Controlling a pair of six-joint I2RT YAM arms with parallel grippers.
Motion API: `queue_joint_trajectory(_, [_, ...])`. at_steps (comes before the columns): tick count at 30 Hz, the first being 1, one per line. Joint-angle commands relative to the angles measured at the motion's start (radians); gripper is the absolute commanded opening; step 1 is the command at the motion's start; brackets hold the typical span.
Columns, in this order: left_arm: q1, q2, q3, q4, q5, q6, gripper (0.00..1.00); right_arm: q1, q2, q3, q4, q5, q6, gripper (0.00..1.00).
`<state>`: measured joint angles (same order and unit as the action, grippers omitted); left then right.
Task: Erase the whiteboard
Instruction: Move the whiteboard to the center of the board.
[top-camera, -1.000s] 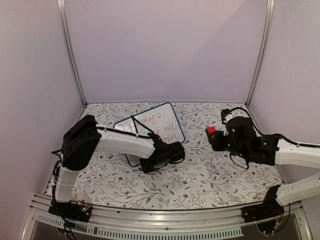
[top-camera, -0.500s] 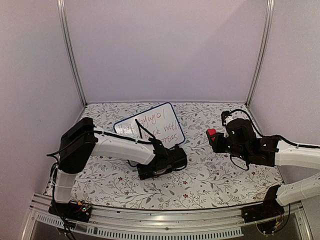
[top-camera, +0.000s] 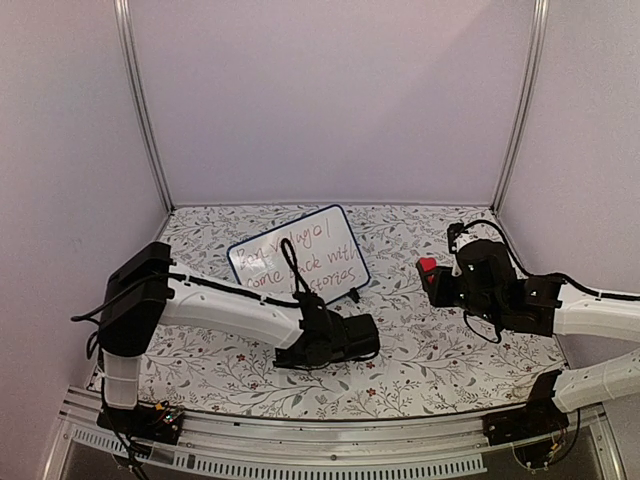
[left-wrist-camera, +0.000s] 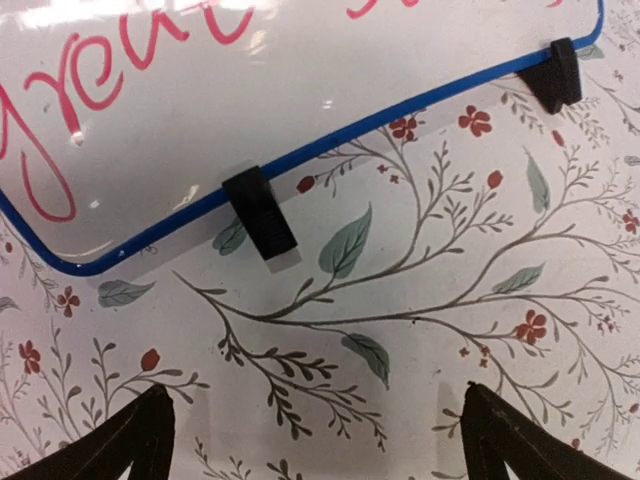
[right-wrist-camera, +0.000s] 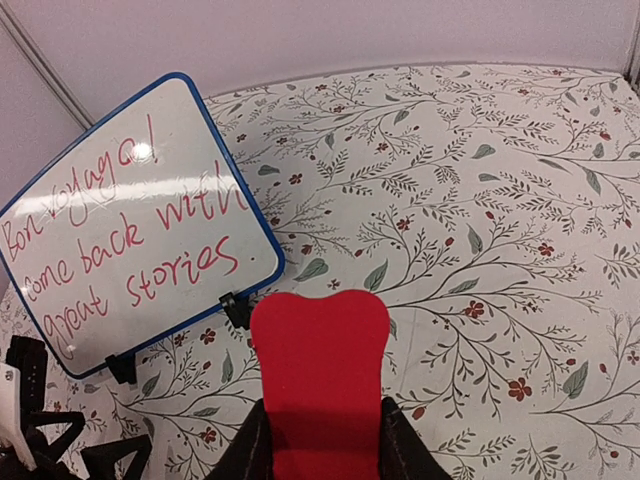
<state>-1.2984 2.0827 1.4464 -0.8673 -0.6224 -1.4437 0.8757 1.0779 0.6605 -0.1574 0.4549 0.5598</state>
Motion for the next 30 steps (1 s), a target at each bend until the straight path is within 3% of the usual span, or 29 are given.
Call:
queue_joint_trajectory(1, [-0.024,-0.128,-0.014,0.042,-0.1,0.112,1.0,-0.003,0.0,0.005,0.006,0.017,-0.02,0.26])
queue_joint_trajectory(7, [0.053,-0.366,-0.112,0.142,-0.085,0.365,1.0,-0.004,0.014,0.005,0.02,-0.006,-0.029,0.26])
queue_joint_trajectory(11, [0.186,-0.562,-0.223,0.314,0.085,0.653,1.0,-0.002,0.023,-0.005,0.027,-0.023,-0.028,0.26])
queue_joint_trajectory(15, [0.339,-0.705,-0.259,0.346,0.251,0.834,1.0,-0.003,0.025,-0.007,0.039,-0.05,-0.039,0.26])
queue_joint_trajectory(19, [0.513,-0.785,-0.256,0.345,0.414,0.943,1.0,-0.003,0.038,0.001,0.058,-0.078,-0.054,0.26])
queue_joint_trajectory(24, [0.812,-0.849,-0.348,0.442,0.792,0.988,1.0,-0.003,0.063,0.026,0.068,-0.127,-0.064,0.26])
queue_joint_trajectory(30, [0.937,-0.8,-0.385,0.518,0.885,1.065,1.0,-0.003,0.076,0.028,0.073,-0.179,-0.091,0.27])
